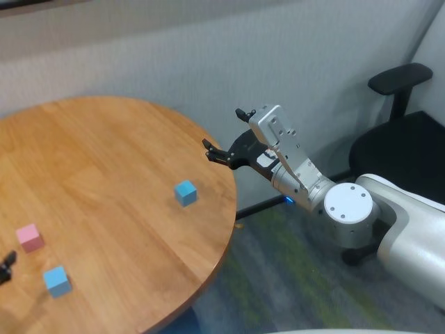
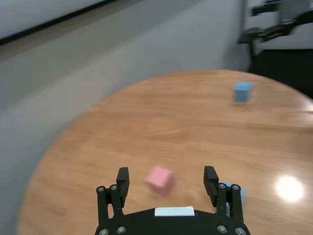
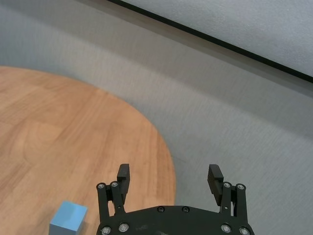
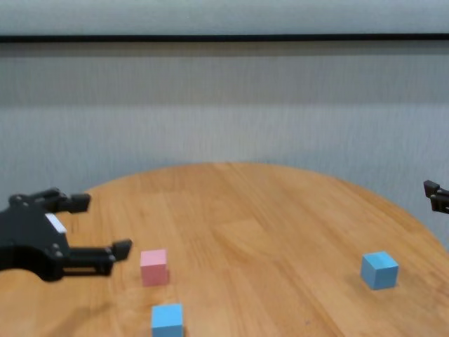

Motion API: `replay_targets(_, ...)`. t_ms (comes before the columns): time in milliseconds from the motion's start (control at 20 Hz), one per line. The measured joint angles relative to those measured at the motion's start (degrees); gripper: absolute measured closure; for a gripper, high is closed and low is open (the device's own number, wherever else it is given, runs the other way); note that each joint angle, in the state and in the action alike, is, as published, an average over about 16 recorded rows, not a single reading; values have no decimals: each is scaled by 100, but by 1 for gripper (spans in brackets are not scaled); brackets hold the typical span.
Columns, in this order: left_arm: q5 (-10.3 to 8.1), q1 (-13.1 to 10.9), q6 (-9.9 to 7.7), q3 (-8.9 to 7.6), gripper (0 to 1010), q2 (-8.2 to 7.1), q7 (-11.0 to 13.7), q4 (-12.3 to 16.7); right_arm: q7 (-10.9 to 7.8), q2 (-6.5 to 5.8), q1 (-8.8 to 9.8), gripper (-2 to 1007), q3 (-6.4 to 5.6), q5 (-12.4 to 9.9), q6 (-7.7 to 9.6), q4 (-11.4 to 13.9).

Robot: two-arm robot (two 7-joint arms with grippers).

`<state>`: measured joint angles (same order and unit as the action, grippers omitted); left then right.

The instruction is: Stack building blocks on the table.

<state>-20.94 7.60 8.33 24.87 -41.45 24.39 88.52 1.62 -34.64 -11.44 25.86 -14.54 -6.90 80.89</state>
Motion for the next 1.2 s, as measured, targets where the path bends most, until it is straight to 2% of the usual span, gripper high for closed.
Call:
replay_targets(300,-96,-201,23,58,7,-87,406,294,0,0,0,0,0,0,0,0)
replay_targets(550,-133,-237,39,113,7,-75,681,349,0,0,0,0,0,0,0,0)
replay_targets(800,-110,-162,-9,189,7,33,888,253,0,0,0,0,0,0,0,0)
replay_targets(1200,-15,38,-203,309,7,292,1110,-16,0,0,0,0,0,0,0,0)
